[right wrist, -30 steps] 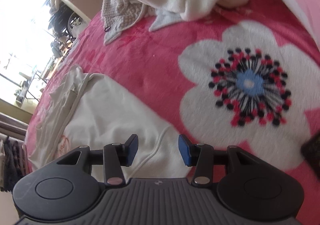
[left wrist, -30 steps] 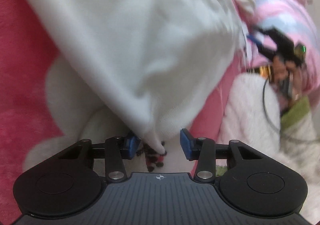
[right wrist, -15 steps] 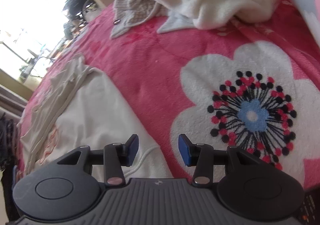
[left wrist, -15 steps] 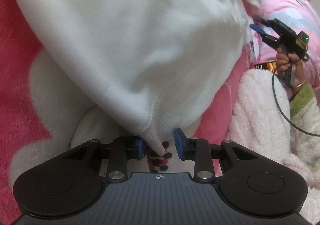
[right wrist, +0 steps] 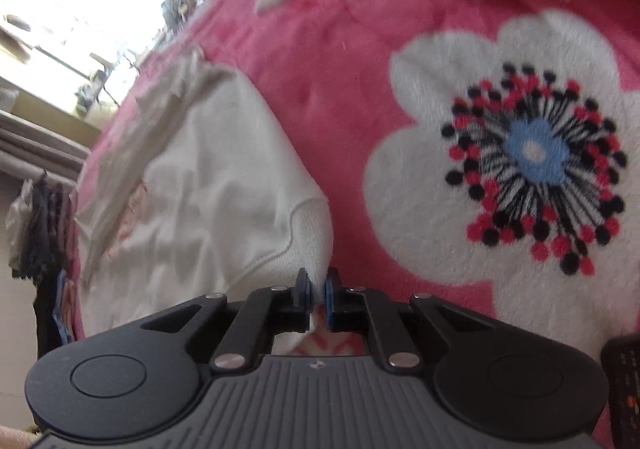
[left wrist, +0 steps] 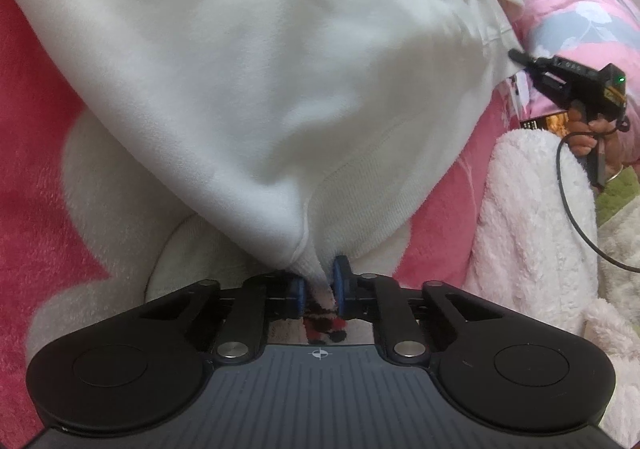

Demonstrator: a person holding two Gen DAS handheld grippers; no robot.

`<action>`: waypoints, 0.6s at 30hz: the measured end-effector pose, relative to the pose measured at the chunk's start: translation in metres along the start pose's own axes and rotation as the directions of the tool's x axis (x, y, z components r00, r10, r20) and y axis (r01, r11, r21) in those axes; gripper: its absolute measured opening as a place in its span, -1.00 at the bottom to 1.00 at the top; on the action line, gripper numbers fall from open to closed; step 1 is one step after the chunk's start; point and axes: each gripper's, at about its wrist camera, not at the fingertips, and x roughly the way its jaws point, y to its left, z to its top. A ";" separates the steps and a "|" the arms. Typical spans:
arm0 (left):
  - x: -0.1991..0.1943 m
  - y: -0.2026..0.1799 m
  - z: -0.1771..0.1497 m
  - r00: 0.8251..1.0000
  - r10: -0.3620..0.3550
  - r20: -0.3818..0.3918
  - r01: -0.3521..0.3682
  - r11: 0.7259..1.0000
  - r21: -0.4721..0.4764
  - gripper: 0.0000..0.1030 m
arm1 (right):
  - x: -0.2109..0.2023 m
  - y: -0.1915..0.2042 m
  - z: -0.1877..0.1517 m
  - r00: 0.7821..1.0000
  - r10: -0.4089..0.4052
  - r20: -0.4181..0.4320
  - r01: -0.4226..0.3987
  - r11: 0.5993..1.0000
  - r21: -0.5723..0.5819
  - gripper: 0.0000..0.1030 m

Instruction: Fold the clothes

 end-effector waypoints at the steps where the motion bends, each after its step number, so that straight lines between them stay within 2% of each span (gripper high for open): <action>1: -0.003 0.000 0.000 1.000 -0.008 0.005 0.008 1.000 0.004 -0.90 | -0.006 0.003 0.001 1.000 0.021 0.022 -0.021 1.000 0.006 -0.87; 6: -0.029 0.010 0.000 0.992 -0.104 0.068 0.110 0.991 -0.076 -0.93 | -0.024 0.028 0.014 0.991 0.101 0.087 -0.101 0.995 0.005 -0.87; 8: -0.044 0.013 0.000 0.984 -0.125 0.124 0.137 0.985 -0.100 -0.93 | -0.026 0.037 0.023 0.986 0.129 0.104 -0.131 0.991 0.010 -0.87; 10: -0.064 0.016 0.001 0.967 -0.149 0.207 0.176 0.977 -0.121 -0.93 | -0.027 0.046 0.032 0.979 0.160 0.125 -0.163 0.987 0.015 -0.87; 13: -0.095 0.019 0.004 0.922 -0.173 0.348 0.233 0.963 -0.138 -0.93 | -0.024 0.060 0.045 0.966 0.207 0.156 -0.213 0.977 0.022 -0.87; 15: -0.114 0.019 0.008 0.874 -0.180 0.451 0.272 0.951 -0.147 -0.94 | -0.020 0.071 0.056 0.957 0.229 0.176 -0.236 0.971 0.021 -0.87; 18: -0.137 0.024 0.016 0.794 -0.178 0.581 0.315 0.938 -0.142 -0.94 | -0.012 0.083 0.073 0.940 0.268 0.209 -0.282 0.959 0.039 -0.87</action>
